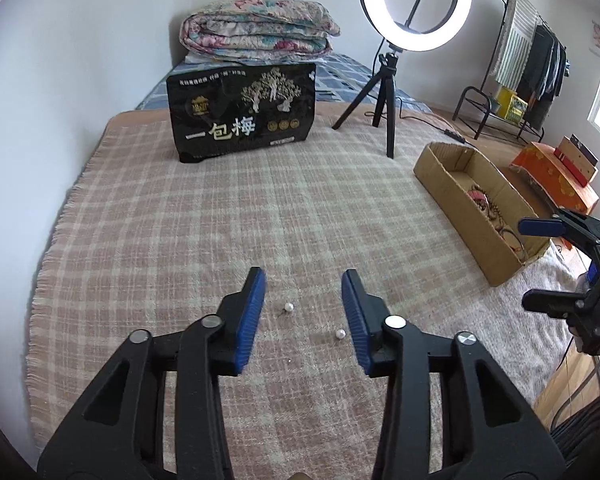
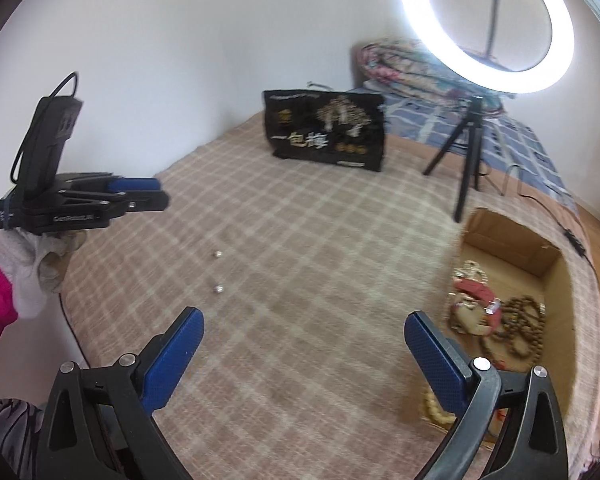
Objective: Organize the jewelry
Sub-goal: 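Move both open tools from the box to the two loose pearls on the blanket, then pinch one loose pearl with the left tool while the right tool pinches the other pearl, then carry the pearl in the left tool and the pearl in the right tool over the box, then open the left tool dropping its pearl into the box while the right tool drops its pearl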
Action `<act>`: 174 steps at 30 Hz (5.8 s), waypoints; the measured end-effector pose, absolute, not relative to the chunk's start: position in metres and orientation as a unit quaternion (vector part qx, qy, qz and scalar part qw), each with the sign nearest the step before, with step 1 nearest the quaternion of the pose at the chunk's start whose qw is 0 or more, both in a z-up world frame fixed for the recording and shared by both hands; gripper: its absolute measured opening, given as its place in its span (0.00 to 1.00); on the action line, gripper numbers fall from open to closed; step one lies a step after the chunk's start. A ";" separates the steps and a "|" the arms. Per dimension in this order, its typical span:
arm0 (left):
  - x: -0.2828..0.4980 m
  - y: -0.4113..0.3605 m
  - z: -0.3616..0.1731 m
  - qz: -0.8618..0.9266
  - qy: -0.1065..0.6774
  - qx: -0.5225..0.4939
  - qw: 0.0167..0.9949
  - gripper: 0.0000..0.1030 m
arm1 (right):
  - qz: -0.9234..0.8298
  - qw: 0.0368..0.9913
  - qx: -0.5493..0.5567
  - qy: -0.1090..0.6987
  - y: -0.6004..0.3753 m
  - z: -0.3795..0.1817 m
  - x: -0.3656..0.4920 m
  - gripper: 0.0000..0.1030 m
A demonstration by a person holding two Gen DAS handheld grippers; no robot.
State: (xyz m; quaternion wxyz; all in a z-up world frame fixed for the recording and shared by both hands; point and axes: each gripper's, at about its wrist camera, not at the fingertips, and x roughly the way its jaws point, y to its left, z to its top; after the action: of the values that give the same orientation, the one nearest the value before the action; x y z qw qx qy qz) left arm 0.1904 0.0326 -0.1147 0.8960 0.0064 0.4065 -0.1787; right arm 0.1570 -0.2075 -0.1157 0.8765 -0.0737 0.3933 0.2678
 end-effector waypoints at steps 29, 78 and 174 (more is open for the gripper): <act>0.235 0.023 -0.206 -0.212 0.479 0.040 0.851 0.24 | 0.391 0.793 -0.100 0.457 -0.107 -0.200 0.199 0.35; 0.220 0.024 -0.185 -0.191 0.451 0.049 0.870 0.06 | 0.368 0.813 -0.107 0.438 -0.118 -0.186 0.192 0.09; 0.203 -0.259 -0.118 -0.364 0.373 0.104 0.847 0.06 | 0.143 0.911 0.039 0.384 -0.418 -0.120 0.253 0.10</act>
State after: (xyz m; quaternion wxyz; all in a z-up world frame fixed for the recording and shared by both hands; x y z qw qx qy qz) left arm 0.2032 -0.2586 -0.1179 0.8472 0.1037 0.3727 -0.3643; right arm 0.2533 -0.4182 -0.1199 0.9114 0.0386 0.3840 0.1429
